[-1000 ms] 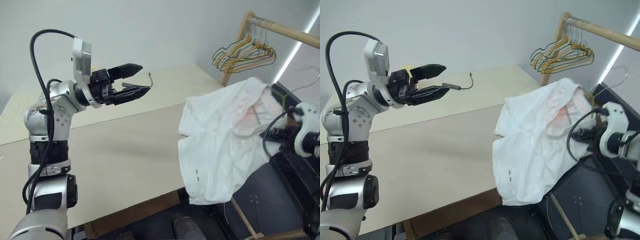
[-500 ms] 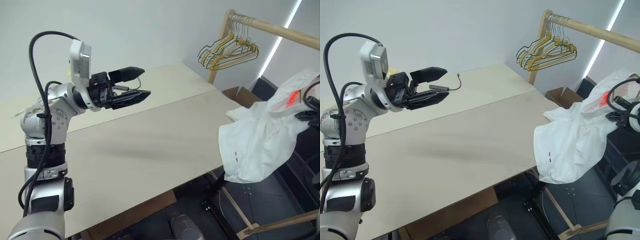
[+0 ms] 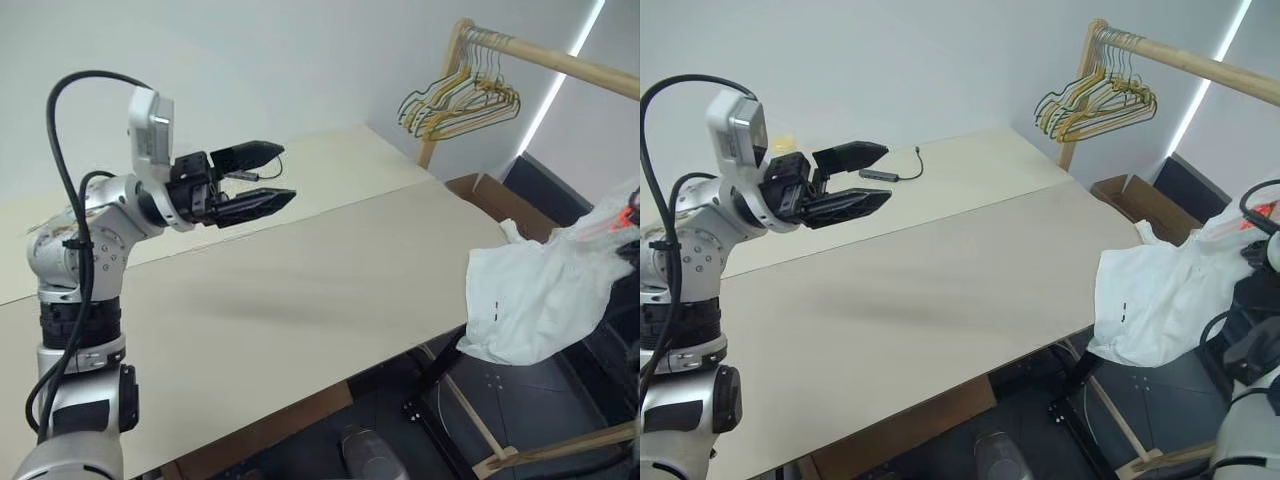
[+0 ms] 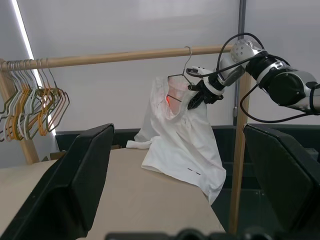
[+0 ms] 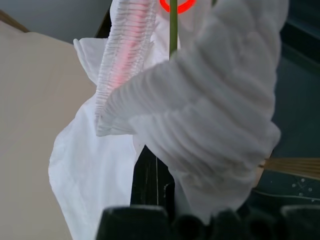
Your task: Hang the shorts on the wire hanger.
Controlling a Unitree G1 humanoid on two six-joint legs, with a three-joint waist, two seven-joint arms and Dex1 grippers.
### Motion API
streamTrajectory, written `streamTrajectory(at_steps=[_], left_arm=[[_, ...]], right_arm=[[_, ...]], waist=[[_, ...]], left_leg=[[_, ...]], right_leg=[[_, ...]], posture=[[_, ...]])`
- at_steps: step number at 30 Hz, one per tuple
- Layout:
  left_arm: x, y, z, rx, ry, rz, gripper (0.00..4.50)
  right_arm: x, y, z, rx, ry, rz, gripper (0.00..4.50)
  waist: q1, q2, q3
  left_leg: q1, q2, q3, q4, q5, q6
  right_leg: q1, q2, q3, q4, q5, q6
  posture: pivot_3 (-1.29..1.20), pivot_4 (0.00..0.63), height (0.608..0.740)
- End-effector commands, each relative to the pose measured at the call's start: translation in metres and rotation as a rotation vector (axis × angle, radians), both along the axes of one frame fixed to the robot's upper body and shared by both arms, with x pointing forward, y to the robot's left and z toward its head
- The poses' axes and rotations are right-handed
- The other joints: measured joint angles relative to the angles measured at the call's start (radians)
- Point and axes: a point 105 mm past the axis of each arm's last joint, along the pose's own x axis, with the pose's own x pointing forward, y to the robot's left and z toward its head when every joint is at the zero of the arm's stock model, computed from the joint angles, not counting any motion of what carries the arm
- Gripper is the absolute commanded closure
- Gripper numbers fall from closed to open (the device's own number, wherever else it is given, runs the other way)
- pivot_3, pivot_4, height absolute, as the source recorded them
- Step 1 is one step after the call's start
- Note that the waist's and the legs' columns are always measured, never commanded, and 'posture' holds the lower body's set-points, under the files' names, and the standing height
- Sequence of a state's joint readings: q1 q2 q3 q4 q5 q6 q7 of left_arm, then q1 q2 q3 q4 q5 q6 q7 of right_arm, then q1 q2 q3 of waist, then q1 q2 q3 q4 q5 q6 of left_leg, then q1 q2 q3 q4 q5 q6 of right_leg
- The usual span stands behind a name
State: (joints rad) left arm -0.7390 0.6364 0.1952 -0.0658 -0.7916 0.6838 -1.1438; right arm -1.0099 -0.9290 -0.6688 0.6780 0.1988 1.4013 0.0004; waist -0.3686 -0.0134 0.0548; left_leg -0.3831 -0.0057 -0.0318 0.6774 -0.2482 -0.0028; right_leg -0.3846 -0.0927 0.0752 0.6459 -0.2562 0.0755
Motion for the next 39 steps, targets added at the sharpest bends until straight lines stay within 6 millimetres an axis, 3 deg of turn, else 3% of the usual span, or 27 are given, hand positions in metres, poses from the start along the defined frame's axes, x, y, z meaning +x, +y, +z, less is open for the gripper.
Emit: streamTrajectory(at_steps=[1,7,10,12,15,18,22,27,31,35,38,39], left_arm=[[-0.006,0.002,0.011,0.001,-0.051,0.004,0.0],[-0.007,0.001,0.011,0.013,-0.055,0.004,0.0],[-0.007,0.001,0.012,0.012,-0.057,0.005,0.0],[-0.007,0.002,0.011,0.014,-0.058,0.006,0.0],[-0.006,0.003,0.011,0.024,-0.051,0.012,0.0],[-0.003,0.004,0.013,0.033,-0.051,0.02,0.0],[-0.001,0.004,0.013,0.038,-0.051,0.025,0.0],[0.002,0.007,0.013,0.042,-0.055,0.064,0.0],[0.009,0.017,0.005,0.02,-0.1,0.21,0.0],[0.011,0.027,-0.022,0.133,-0.146,0.331,0.0],[0.007,0.032,-0.034,0.201,-0.107,0.349,0.0],[0.001,0.036,-0.044,0.261,-0.104,0.358,0.0]], right_arm=[[0.0,0.003,0.008,-0.009,-0.036,-0.012,3.34],[-0.001,-0.005,0.008,-0.068,-0.044,-0.063,1.21],[-0.003,-0.017,0.018,-0.182,-0.078,-0.123,0.13],[-0.004,-0.022,0.027,-0.281,-0.111,-0.155,0.06],[-0.01,-0.032,0.063,-0.668,-0.212,-0.249,0.06],[-0.01,-0.016,0.086,-0.855,-0.371,-0.275,0.06],[-0.015,0.004,0.101,-0.983,-0.514,-0.299,0.06],[-0.034,0.055,0.139,-1.309,-0.776,-0.3,0.06],[-0.024,0.105,0.159,-1.317,-0.991,-0.112,0.06],[0.014,0.171,0.156,-1.074,-1.179,0.372,0.06],[0.026,0.202,0.147,-0.987,-1.245,0.592,0.06],[0.038,0.222,0.128,-0.928,-1.163,0.803,0.06]], waist=[[0.0,0.0,0.0],[0.007,0.001,-0.001],[0.01,0.001,-0.001],[0.012,0.002,-0.001],[0.013,0.002,-0.001],[0.01,0.003,-0.002],[0.006,0.003,-0.002],[0.006,0.003,-0.002],[-0.002,0.003,-0.002],[-0.002,0.001,-0.001],[0.025,-0.004,-0.001],[0.035,-0.005,-0.001]], left_leg=[[0.0,0.0,0.0,0.0,0.0,0.0],[0.0,0.0,0.0,0.0,0.0,0.0],[0.0,0.0,0.0,0.0,0.0,0.0],[0.0,0.0,0.001,0.0,0.0,0.0],[0.0,0.0,0.001,0.0,0.0,0.0],[0.001,0.0,0.002,0.0,0.0,0.0],[0.003,0.0,0.001,0.0,0.0,0.0],[0.004,0.0,0.001,0.0,0.0,0.001],[0.009,0.0,0.003,-0.001,-0.001,0.001],[0.018,0.002,0.005,-0.003,-0.003,0.003],[0.031,0.003,0.005,-0.004,-0.003,0.003],[0.031,0.004,0.005,-0.004,-0.003,0.003]], right_leg=[[0.0,0.0,0.0,0.0,0.0,0.0],[0.0,0.0,0.0,0.0,0.001,0.0],[0.0,0.0,0.001,0.0,0.001,0.0],[0.0,0.0,0.001,0.0,0.0,0.0],[0.0,0.0,0.001,0.0,0.0,0.001],[-0.001,0.0,0.003,0.001,-0.001,0.003],[-0.001,0.0,0.007,0.001,0.0,0.005],[-0.001,0.0,0.01,0.001,0.001,0.004],[0.001,0.001,0.015,0.001,0.001,0.006],[0.014,0.003,0.018,-0.001,0.0,0.009],[0.021,0.005,0.018,-0.004,0.0,0.011],[0.021,0.005,0.018,-0.005,0.0,0.011]], posture=[[-0.28,0.0,0.74],[-0.28,0.0,0.74],[-0.27,0.0,0.74],[-0.27,0.0,0.74],[-0.28,0.0,0.74],[-0.28,0.0,0.74],[-0.28,0.0,0.74],[-0.27,0.0,0.74],[-0.24,0.0,0.74],[-0.15,0.0,0.74],[-0.08,0.0,0.74],[-0.07,0.0,0.74]])
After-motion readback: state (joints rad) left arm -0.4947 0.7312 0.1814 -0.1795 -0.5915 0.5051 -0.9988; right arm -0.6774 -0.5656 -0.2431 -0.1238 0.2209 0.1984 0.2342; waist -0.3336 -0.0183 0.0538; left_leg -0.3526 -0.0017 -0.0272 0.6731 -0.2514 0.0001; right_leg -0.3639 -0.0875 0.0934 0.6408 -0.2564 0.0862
